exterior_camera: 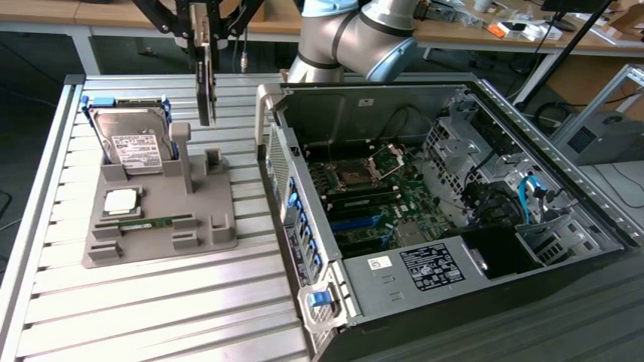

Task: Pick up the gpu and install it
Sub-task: 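Pick up the gpu and move the gpu toward the slot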

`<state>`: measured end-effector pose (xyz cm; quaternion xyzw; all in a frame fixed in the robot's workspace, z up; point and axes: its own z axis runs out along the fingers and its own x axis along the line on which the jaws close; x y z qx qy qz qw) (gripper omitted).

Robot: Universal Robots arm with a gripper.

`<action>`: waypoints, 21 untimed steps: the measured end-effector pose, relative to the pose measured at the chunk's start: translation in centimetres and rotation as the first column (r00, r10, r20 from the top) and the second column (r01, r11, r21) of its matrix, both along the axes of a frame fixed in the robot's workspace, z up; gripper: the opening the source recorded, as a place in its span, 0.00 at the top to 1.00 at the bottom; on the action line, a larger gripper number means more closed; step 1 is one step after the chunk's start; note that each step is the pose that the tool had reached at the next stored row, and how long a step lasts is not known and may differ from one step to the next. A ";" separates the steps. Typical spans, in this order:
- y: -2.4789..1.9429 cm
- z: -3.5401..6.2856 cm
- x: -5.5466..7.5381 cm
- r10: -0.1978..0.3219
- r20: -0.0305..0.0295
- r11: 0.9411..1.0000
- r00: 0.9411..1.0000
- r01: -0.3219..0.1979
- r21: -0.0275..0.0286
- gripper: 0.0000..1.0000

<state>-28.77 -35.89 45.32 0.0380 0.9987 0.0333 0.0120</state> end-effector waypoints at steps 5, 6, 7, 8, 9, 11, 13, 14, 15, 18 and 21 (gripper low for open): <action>0.00 0.28 0.0 0.000 0.000 1.000 1.000 0.000 0.000 0.73; 0.00 0.34 0.0 0.000 0.000 1.000 1.000 0.000 0.000 0.73; 0.00 0.39 0.0 0.000 0.000 1.000 1.000 0.000 0.000 0.73; 0.00 0.45 0.0 0.000 0.000 1.000 1.000 0.000 0.000 0.73; 0.00 0.50 0.0 0.000 0.000 1.000 1.000 0.000 0.000 0.73; 0.00 0.62 0.0 0.000 0.000 1.000 1.000 0.000 0.001 0.73; 0.00 0.74 0.0 0.000 0.000 1.000 1.000 0.000 0.000 0.73; 0.00 0.81 0.0 0.000 0.000 1.000 1.000 0.000 0.001 0.73; 0.00 0.85 0.0 0.000 0.000 1.000 1.000 0.000 0.001 0.73; 0.00 1.00 0.0 0.000 0.000 1.000 1.000 0.000 0.001 0.73; 0.00 1.14 0.0 0.000 0.000 1.000 1.000 0.000 0.001 0.73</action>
